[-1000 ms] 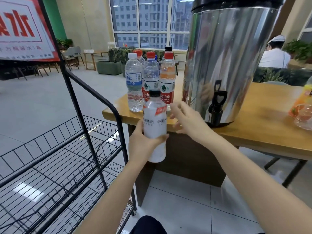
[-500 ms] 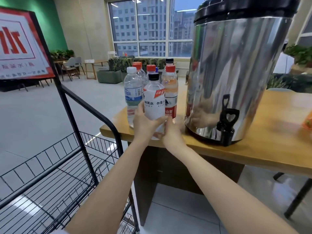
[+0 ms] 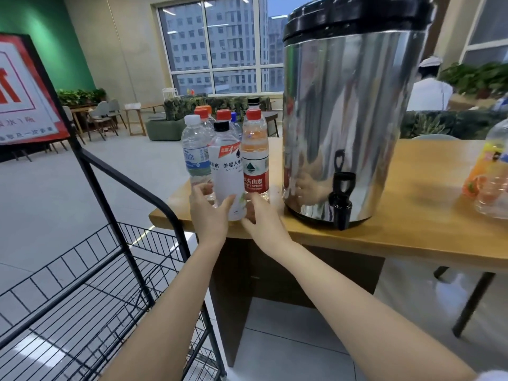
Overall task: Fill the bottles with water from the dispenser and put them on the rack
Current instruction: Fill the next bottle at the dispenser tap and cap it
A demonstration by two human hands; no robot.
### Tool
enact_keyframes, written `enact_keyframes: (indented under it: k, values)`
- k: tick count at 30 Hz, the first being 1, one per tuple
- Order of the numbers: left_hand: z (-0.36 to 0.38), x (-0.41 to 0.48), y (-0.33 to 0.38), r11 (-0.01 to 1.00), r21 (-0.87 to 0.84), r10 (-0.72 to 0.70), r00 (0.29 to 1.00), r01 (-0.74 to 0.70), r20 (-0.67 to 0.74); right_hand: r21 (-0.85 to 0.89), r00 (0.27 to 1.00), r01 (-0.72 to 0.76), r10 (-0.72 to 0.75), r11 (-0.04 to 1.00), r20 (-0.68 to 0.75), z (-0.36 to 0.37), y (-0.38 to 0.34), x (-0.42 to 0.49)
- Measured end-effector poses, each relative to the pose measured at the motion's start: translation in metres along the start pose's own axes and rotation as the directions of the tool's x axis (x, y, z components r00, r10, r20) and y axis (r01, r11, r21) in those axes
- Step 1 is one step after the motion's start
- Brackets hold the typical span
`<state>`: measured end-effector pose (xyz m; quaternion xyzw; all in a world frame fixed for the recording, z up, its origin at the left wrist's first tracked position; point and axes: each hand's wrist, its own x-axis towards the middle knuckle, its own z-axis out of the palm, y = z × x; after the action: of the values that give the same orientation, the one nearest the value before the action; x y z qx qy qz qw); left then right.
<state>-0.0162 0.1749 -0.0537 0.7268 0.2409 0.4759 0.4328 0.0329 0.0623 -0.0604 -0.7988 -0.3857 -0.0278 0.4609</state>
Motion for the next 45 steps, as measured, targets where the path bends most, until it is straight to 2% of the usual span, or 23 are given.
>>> enact_keyframes:
  k: [3, 7, 10, 14, 16, 19, 22, 25, 28, 35, 40, 42, 45]
  values:
    - [-0.006, -0.022, 0.029, 0.996, -0.084, 0.041, 0.999, -0.043, -0.027, -0.069, 0.995, 0.100, -0.100, 0.993, 0.003, -0.028, -0.011, -0.034]
    - [-0.012, -0.065, 0.080, 0.964, -0.158, 0.209, 0.977, -0.214, -0.045, -0.106, 0.978, 0.185, -0.194, 0.977, -0.079, -0.077, -0.015, -0.085]
    - [0.000, -0.104, 0.120, 0.911, -0.229, 0.343, 0.939, -0.342, -0.034, -0.139, 0.962, 0.181, -0.204, 0.974, -0.182, -0.121, 0.003, -0.118]
    - [0.042, -0.155, 0.160, 0.801, -0.372, 0.526, 0.848, -0.469, 0.064, -0.196, 0.936, 0.073, -0.135, 0.978, -0.326, -0.183, 0.039, -0.151]
    - [0.073, -0.175, 0.170, 0.797, -0.423, 0.533, 0.831, -0.431, 0.159, -0.197, 0.918, -0.007, -0.072, 0.980, -0.391, -0.212, 0.059, -0.162]
    - [0.127, -0.196, 0.174, 0.854, -0.441, 0.455, 0.810, -0.278, 0.371, -0.195, 0.889, -0.137, 0.033, 0.971, -0.458, -0.249, 0.091, -0.171]
    - [0.182, -0.204, 0.175, 0.931, -0.349, 0.308, 0.736, -0.103, 0.603, -0.199, 0.855, -0.252, 0.121, 0.947, -0.504, -0.277, 0.121, -0.170]
    - [0.232, -0.205, 0.181, 0.971, -0.240, 0.189, 0.658, -0.014, 0.729, -0.197, 0.836, -0.327, 0.186, 0.924, -0.516, -0.297, 0.147, -0.161]
    - [0.278, -0.200, 0.190, 0.973, -0.226, 0.152, 0.624, 0.041, 0.767, -0.195, 0.815, -0.385, 0.233, 0.902, -0.531, -0.310, 0.169, -0.151]
    - [0.366, -0.187, 0.205, 0.933, -0.211, 0.013, 0.556, 0.292, 0.831, -0.201, 0.805, -0.404, 0.243, 0.892, -0.540, -0.325, 0.199, -0.131]
    - [0.389, -0.189, 0.210, 0.921, -0.223, 0.029, 0.512, 0.321, 0.858, -0.186, 0.800, -0.404, 0.248, 0.896, -0.546, -0.328, 0.210, -0.118]
    - [0.395, -0.186, 0.206, 0.919, -0.237, 0.045, 0.515, 0.314, 0.856, -0.174, 0.799, -0.395, 0.244, 0.902, -0.550, -0.330, 0.212, -0.116]
    - [0.393, -0.179, 0.196, 0.924, -0.259, 0.063, 0.556, 0.281, 0.829, -0.154, 0.793, -0.359, 0.213, 0.921, -0.571, -0.330, 0.209, -0.116]
